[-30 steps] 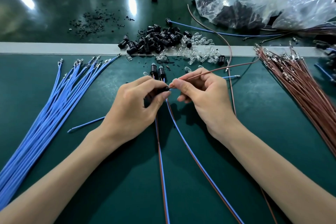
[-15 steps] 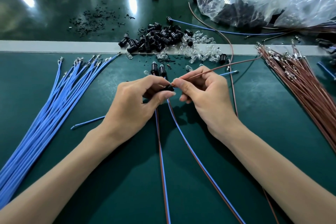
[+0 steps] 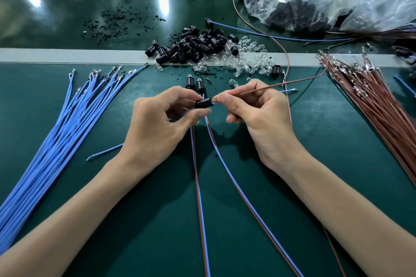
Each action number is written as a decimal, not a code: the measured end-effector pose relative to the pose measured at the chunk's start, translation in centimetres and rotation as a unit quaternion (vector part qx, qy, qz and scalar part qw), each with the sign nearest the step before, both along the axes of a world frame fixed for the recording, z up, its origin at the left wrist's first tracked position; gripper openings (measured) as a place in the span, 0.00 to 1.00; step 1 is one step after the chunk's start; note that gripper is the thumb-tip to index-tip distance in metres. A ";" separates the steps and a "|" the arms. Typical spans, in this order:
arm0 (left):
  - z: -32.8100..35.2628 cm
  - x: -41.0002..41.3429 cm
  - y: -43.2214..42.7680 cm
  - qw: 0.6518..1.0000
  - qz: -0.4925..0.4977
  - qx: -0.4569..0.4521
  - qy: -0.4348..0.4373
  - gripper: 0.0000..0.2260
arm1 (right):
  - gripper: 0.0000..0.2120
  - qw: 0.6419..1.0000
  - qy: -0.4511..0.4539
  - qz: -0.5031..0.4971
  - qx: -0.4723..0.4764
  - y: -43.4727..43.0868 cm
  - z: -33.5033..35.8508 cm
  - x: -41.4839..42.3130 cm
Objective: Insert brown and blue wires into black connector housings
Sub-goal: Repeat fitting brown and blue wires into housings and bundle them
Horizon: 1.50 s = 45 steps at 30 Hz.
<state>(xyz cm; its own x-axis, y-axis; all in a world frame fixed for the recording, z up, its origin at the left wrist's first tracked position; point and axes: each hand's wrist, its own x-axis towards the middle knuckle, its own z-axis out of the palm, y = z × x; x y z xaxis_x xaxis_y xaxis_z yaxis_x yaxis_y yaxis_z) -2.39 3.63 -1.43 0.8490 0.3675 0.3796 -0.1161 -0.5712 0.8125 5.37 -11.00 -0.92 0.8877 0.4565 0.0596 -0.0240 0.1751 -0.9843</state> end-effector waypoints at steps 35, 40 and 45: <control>0.1 0.3 0.1 0.990 -0.056 -0.114 -0.058 0.12 | 0.08 0.999 -0.033 0.016 -0.037 0.2 -0.1 0.3; 0.0 0.2 0.1 0.990 -0.081 -0.103 -0.050 0.13 | 0.07 0.999 -0.018 0.008 -0.045 0.2 -0.3 0.5; -0.1 0.2 0.2 0.991 -0.094 -0.086 -0.046 0.14 | 0.05 0.997 -0.051 0.035 -0.054 0.1 -0.1 0.4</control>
